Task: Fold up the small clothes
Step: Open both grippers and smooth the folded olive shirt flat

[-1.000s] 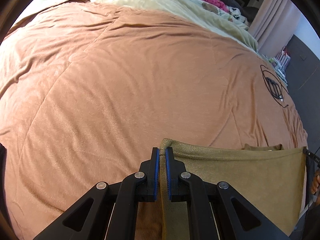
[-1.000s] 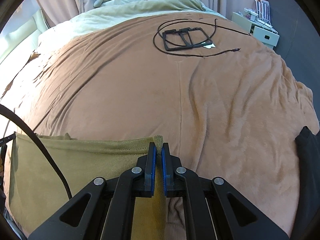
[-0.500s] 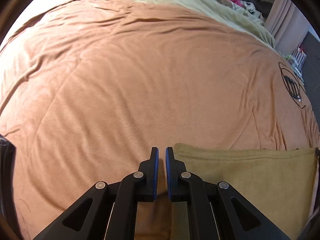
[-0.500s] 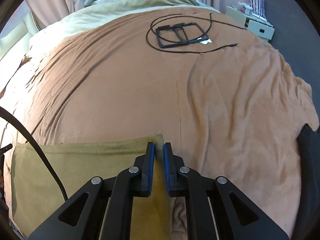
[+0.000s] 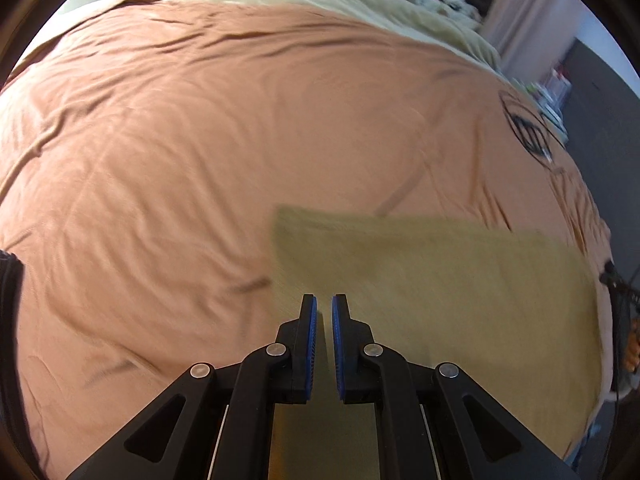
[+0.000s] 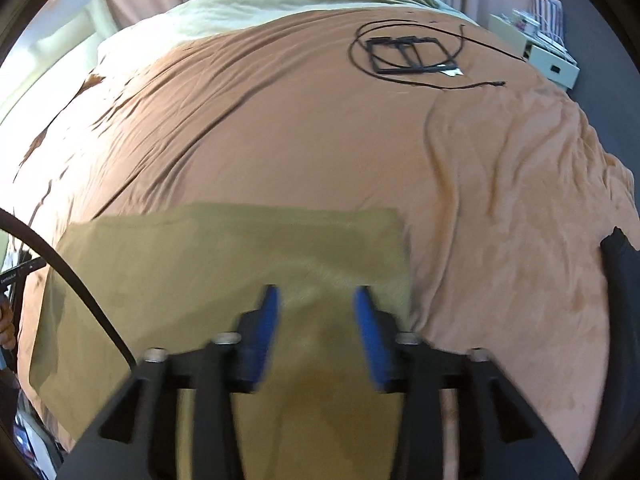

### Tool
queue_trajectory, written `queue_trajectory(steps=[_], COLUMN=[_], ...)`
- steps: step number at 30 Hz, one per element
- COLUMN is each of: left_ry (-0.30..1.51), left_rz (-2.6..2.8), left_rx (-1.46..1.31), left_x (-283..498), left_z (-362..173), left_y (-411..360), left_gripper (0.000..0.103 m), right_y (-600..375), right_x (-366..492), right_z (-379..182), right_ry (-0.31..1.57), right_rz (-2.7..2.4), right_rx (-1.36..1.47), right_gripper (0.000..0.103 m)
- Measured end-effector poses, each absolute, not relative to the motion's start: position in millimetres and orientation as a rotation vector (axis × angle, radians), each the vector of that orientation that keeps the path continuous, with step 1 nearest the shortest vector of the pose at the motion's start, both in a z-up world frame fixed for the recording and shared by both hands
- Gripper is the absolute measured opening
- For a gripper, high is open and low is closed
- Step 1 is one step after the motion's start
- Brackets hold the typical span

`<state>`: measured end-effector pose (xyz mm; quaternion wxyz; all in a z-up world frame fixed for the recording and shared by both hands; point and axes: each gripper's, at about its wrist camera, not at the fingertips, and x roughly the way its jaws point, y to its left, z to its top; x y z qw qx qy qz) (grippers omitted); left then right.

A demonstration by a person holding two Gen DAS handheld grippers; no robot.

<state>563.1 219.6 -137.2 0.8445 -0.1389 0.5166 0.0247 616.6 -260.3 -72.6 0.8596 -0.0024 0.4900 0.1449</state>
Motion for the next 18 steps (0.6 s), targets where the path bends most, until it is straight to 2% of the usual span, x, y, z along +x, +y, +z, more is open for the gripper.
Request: queue_trajectory(steps=[2, 4, 15, 18], left_ry=[1.109, 1.117, 1.188, 1.200], left_rz=[0.011, -0.013, -0.084, -0.093], left_rx=[-0.286, -0.245, -0.067, -0.031], left_x=[559, 555, 553, 556], left_z=[-140, -142, -162, -168], left_y=[205, 187, 122, 109], left_gripper=[0.021, 0.037, 0.051, 0.053], right_y=[-254, -246, -172, -158], right_x=[609, 603, 565, 564], right_z=[-73, -75, -87, -94], right_ry=[1.036, 1.047, 1.070, 1.071], right_rz=[0.324, 0.344, 0.480, 0.492], right_rx=[-0.012, -0.028, -0.242, -0.288], right_gripper=[0.046, 0.046, 0.046, 0.046])
